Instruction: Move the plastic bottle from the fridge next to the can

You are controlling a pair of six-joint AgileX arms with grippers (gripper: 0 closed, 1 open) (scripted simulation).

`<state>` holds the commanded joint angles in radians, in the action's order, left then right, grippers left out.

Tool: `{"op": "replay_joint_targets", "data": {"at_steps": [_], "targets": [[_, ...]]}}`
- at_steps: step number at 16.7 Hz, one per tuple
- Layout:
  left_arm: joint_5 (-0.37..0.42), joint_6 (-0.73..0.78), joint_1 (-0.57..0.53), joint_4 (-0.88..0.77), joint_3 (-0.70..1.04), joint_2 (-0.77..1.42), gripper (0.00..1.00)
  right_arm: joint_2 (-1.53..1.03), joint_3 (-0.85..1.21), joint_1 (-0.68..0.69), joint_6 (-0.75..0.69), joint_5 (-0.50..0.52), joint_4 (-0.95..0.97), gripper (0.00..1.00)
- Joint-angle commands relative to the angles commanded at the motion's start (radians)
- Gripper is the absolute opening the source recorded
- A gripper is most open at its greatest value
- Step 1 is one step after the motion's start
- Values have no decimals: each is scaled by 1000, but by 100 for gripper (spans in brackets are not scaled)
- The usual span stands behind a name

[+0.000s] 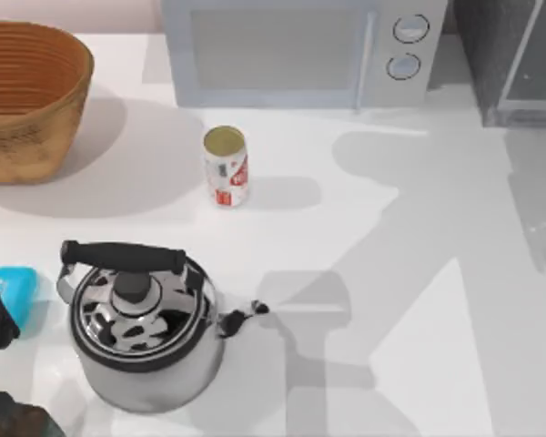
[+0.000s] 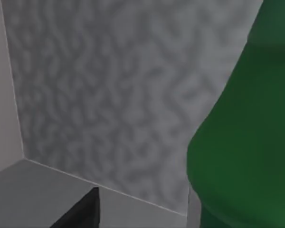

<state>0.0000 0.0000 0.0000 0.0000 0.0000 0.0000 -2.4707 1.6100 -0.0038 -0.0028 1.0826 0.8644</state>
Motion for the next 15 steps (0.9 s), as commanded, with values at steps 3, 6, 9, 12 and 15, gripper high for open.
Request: {"op": "replay_joint_targets", "data": {"at_steps": [3, 6, 9, 12, 15], "targets": [[0, 0, 0, 0, 0, 0, 100, 0, 0, 0, 0, 0, 0, 92], [0, 0, 0, 0, 0, 0, 100, 0, 0, 0, 0, 0, 0, 70], [0, 0, 0, 0, 0, 0, 100, 0, 0, 0, 0, 0, 0, 47], [0, 0, 0, 0, 0, 0, 100, 0, 0, 0, 0, 0, 0, 25], [0, 0, 0, 0, 0, 0, 100, 0, 0, 0, 0, 0, 0, 2]]}}
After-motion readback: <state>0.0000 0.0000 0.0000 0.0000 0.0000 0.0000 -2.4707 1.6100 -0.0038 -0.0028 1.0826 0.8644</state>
